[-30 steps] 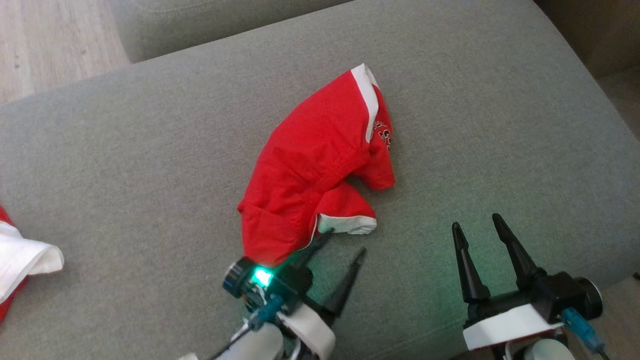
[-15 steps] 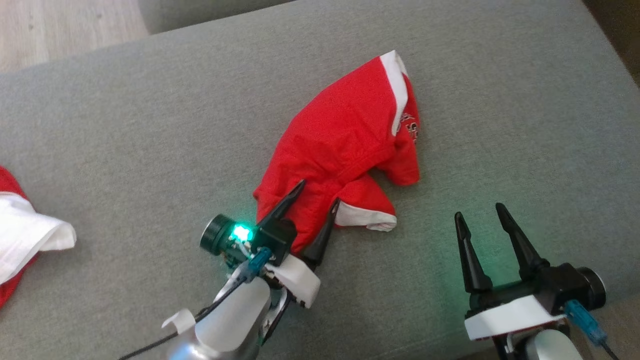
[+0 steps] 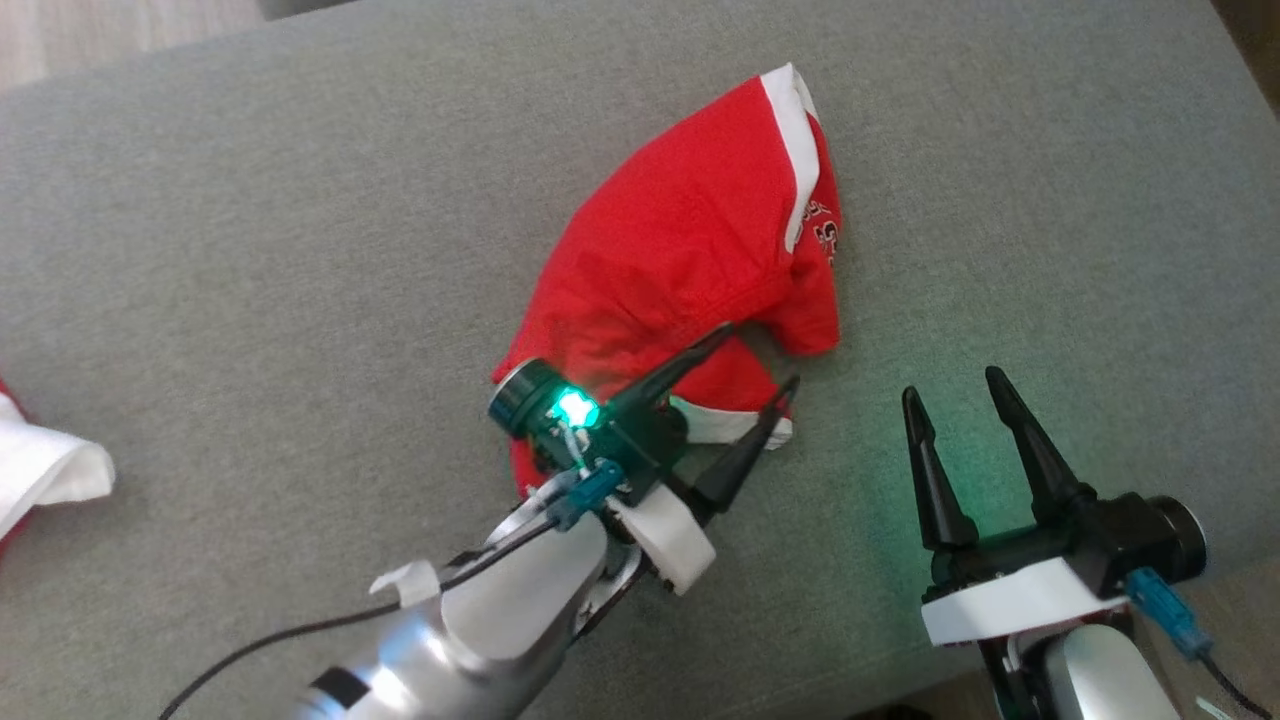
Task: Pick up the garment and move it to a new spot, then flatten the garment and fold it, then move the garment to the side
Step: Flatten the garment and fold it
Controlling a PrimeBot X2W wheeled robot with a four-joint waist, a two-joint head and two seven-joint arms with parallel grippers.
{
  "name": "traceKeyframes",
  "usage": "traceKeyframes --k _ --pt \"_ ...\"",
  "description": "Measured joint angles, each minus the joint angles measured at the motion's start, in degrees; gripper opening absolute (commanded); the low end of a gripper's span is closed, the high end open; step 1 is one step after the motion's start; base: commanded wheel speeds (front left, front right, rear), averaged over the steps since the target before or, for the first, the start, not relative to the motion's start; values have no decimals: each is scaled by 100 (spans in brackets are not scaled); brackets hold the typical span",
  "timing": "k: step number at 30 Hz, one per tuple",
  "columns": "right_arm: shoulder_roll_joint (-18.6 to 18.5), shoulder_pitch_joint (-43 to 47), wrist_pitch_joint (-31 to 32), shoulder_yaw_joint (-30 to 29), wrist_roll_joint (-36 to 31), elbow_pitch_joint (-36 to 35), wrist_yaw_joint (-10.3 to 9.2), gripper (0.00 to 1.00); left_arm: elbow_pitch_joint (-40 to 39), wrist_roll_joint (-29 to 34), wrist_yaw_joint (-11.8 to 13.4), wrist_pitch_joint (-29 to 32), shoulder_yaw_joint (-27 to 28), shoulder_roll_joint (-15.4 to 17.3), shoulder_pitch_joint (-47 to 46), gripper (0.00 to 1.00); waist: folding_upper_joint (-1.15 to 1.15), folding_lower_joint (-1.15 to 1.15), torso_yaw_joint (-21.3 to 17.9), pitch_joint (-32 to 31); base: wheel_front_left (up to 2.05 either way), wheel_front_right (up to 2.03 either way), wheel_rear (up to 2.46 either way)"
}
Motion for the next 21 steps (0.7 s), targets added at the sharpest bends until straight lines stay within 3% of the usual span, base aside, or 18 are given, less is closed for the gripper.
traceKeyframes --k 7,13,18,21 --pt "0 -66 0 60 104 10 0 100 166 -617 -145 -7 -754 0 -511 100 0 0 -181 250 0 0 0" --pt "0 -308 0 115 207 8 -1 100 556 -1114 490 -7 -1106 2 -1063 100 0 0 -391 533 0 0 0" --pt "0 -353 0 102 246 9 -1 100 497 -964 1161 -8 -1071 3 -1341 100 0 1 -487 675 0 0 0" --pt "0 -363 0 99 252 10 -1 100 393 -816 1414 -8 -906 2 -1374 100 0 0 -515 703 0 0 0"
